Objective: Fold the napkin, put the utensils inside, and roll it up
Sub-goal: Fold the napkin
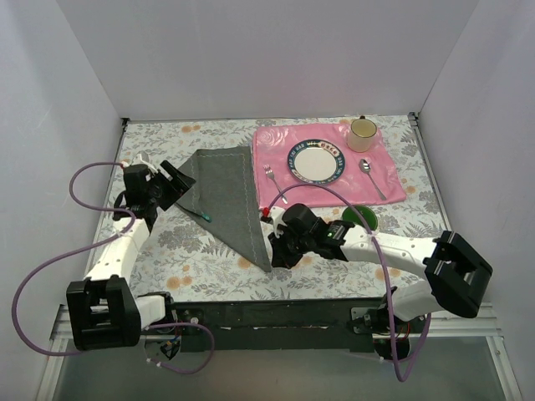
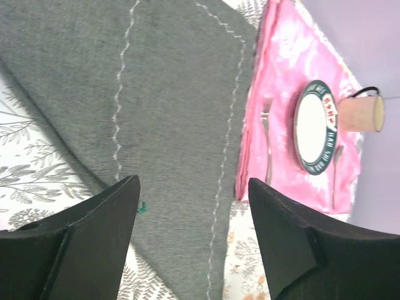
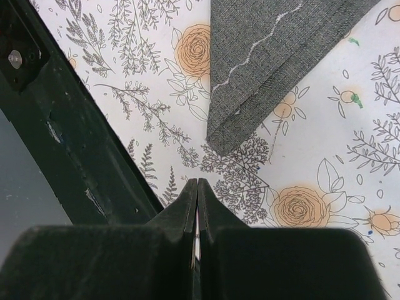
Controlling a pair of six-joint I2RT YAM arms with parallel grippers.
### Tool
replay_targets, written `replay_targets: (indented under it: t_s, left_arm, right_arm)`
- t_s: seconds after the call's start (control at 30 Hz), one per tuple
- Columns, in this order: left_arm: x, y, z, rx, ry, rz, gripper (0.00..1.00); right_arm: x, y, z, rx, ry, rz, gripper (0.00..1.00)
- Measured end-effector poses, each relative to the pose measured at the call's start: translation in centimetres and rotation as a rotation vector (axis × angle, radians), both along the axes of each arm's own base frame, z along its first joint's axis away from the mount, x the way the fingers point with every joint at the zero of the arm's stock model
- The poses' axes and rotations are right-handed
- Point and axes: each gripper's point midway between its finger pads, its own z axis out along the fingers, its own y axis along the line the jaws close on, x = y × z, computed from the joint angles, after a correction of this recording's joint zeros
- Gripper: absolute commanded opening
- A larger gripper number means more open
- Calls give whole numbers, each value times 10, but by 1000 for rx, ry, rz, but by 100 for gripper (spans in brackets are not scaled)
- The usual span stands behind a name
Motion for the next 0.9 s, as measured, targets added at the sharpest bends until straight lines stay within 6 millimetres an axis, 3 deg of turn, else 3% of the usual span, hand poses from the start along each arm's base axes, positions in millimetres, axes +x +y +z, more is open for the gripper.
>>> replay_targets:
  t_s: [0.1,0.2,0.4,0.63,0.77,0.9]
  left_arm:
    - [3,-2,7,-13,-8,-7,70]
    - [3,-2,-14,-34,73,6,67]
    - [-1,-4,-45,-82,178,37,33]
    - [13,-5,-56,-123,159,68,22]
    - [16,-6,-83,-145,198,73,13]
    - [2,-10,-110,-162,261,72,13]
  right_arm:
    - [-1,4,-3,-8,20,12,4]
    - [4,17,0,-5,40,22,6]
    - [19,45,23,63,44,31,7]
    - [26,41,25,73,59,6,6]
    - [25,31,18,62,76,-11,6]
    - [24,24,14,54,83,-22,6]
